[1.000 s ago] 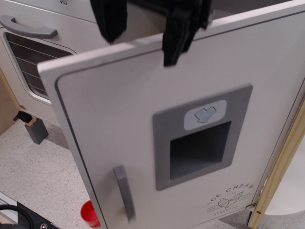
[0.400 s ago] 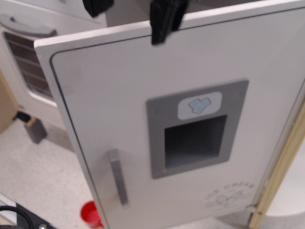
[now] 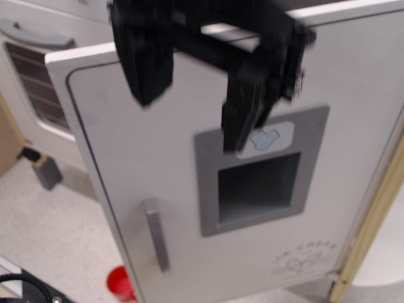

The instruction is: Close fridge

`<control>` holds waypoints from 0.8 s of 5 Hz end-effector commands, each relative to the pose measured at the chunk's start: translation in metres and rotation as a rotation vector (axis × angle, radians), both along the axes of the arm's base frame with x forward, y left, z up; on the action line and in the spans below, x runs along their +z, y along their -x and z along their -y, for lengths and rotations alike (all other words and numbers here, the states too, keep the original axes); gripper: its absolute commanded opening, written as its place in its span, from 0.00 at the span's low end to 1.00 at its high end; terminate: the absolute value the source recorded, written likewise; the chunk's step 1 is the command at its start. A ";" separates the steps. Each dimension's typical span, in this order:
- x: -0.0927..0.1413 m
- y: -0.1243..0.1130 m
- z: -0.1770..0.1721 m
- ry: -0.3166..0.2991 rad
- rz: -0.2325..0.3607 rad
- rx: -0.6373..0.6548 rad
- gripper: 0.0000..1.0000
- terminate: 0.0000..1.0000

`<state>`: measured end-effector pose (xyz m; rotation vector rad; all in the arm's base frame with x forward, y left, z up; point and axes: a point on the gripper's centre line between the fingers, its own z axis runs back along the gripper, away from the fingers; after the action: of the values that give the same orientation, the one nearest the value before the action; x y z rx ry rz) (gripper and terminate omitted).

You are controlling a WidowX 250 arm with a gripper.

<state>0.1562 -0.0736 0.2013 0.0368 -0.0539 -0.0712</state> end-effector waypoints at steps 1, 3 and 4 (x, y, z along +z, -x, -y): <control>-0.050 0.003 -0.007 0.029 0.035 0.086 1.00 0.00; -0.067 -0.009 -0.027 0.056 0.087 0.151 1.00 0.00; -0.056 -0.027 -0.046 0.070 0.155 0.224 1.00 0.00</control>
<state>0.1783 -0.0283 0.1352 -0.0179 -0.1733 0.1546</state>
